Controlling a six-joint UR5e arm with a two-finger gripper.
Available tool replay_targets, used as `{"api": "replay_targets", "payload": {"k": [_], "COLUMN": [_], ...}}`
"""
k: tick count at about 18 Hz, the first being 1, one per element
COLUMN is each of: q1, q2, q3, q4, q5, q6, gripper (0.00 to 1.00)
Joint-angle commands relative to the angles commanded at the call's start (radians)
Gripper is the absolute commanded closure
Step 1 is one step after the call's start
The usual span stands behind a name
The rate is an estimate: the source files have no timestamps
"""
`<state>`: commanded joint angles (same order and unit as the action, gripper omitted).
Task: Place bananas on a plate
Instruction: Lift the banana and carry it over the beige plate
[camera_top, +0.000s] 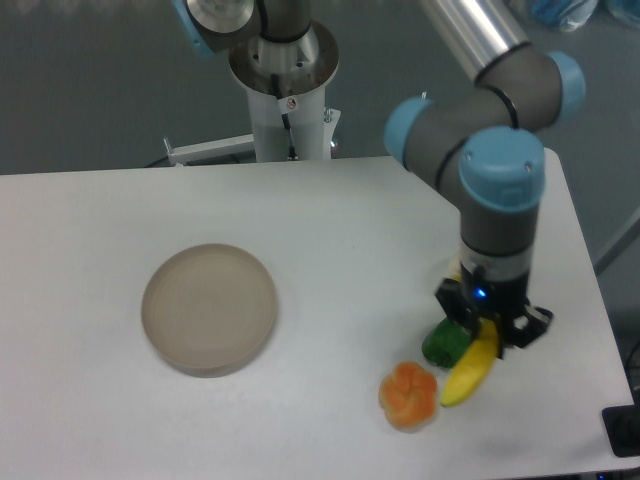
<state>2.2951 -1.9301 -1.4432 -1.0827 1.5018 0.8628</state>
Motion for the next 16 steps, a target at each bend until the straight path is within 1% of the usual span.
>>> {"api": "replay_targets", "payload": {"k": [1, 2, 3, 4, 5, 7, 9, 10, 13, 14, 16], "q1": [-0.040, -0.083, -0.104, -0.140, -0.167, -0.213, -0.243, -0.253, -0.304, -0.315, -0.325], "q2": [0.029, 0.057, 0.074, 0.094, 0.106, 0.112, 0.106, 0.100, 0.077, 0.071, 0.050], "q3": [-0.032, -0.072, -0.095, -0.141, -0.173, -0.215, -0.252, -0.273, -0.328, -0.339, -0.349], "q4": [-0.026, -0.026, -0.026, -0.017, -0.017, -0.014, 0.019, 0.045, 0.150, 0.170, 0.179], "q5": [0.000, 0.001, 0.001, 0.014, 0.020, 0.018, 0.015, 0.015, 0.011, 0.015, 0.017], "q6": [-0.071, -0.138, -0.172, -0.210, -0.223, -0.278, -0.342, -0.361, -0.437, -0.471, -0.495], "gripper": [0.82, 0.82, 0.82, 0.82, 0.82, 0.82, 0.82, 0.82, 0.82, 0.82, 0.82]}}
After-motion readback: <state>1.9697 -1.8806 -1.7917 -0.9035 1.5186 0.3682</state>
